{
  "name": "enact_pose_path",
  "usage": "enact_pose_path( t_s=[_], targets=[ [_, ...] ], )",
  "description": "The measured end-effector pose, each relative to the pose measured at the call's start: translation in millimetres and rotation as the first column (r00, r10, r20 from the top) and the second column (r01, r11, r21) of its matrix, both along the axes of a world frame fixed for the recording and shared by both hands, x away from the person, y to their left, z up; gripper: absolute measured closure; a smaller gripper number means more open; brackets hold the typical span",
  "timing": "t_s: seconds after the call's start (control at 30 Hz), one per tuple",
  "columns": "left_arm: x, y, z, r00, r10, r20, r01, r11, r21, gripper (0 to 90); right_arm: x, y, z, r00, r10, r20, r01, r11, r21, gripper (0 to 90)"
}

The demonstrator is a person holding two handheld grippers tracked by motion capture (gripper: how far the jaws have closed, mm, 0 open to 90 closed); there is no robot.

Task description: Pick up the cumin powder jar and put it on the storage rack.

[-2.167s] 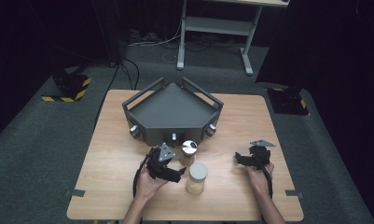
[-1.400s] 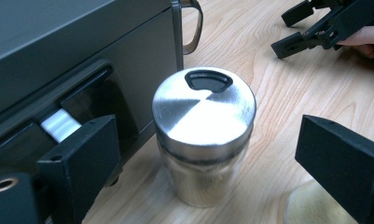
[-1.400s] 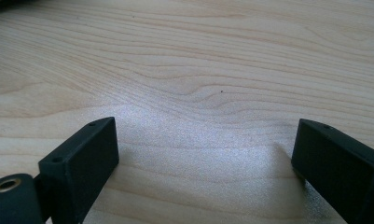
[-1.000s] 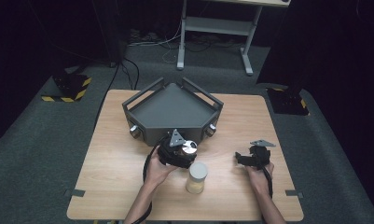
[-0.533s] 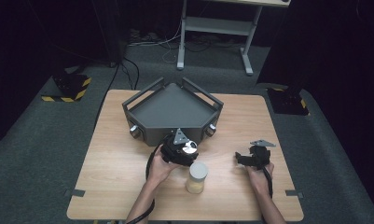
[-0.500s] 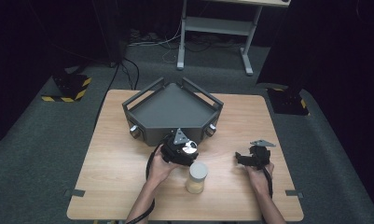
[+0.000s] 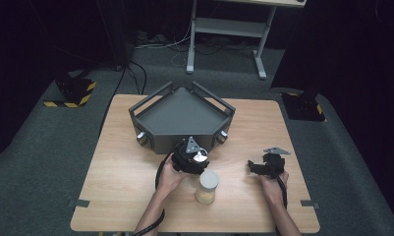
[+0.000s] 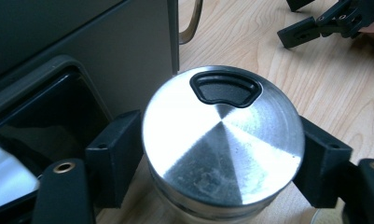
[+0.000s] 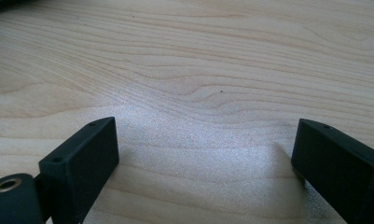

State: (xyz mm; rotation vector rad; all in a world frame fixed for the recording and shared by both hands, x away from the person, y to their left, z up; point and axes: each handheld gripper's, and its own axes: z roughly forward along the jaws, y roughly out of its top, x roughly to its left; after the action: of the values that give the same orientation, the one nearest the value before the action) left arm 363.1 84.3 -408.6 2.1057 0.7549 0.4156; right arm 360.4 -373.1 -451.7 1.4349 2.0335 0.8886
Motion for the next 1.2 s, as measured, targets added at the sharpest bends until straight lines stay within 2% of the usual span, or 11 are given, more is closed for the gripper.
enact_pose_path(
  t_s=[0.13,0.43,0.83,0.9,1.03,1.07,1.2],
  targets=[
    [-0.3,-2.2,-0.1,1.0000,-0.007,0.007,0.007,0.9999,0.008,31.1,0.0,0.0,0.0,1.0000,0.000,0.000,0.000,1.0000,0.000,6.8],
    [-0.8,-4.7,1.7,0.9998,-0.012,0.013,0.012,0.9997,0.024,31.7,-0.1,0.1,0.1,1.0000,-0.002,-0.001,0.002,1.0000,0.001,6.9],
    [-2.7,-5.4,0.5,0.9998,-0.014,0.015,0.013,0.9998,0.015,32.2,-0.1,0.2,0.0,1.0000,-0.002,0.000,0.002,1.0000,0.000,7.1],
    [-2.5,-4.9,1.6,0.9994,-0.024,0.024,0.024,0.9995,0.023,32.3,-0.1,0.2,0.0,1.0000,-0.003,0.000,0.003,1.0000,0.000,7.1],
    [-4.0,-2.7,3.5,0.9994,-0.026,0.021,0.026,0.9997,-0.004,32.3,0.0,0.2,0.0,1.0000,-0.003,0.000,0.003,1.0000,0.000,7.1],
    [-3.5,-1.6,5.3,0.9988,-0.036,0.033,0.036,0.9993,0.004,32.3,0.0,0.2,0.0,1.0000,-0.003,0.000,0.003,1.0000,0.000,7.1],
    [-5.5,-0.7,12.6,0.9987,-0.039,0.034,0.038,0.9992,0.006,32.3,0.0,0.2,0.0,1.0000,-0.003,0.001,0.003,1.0000,0.000,7.1]
  ],
)
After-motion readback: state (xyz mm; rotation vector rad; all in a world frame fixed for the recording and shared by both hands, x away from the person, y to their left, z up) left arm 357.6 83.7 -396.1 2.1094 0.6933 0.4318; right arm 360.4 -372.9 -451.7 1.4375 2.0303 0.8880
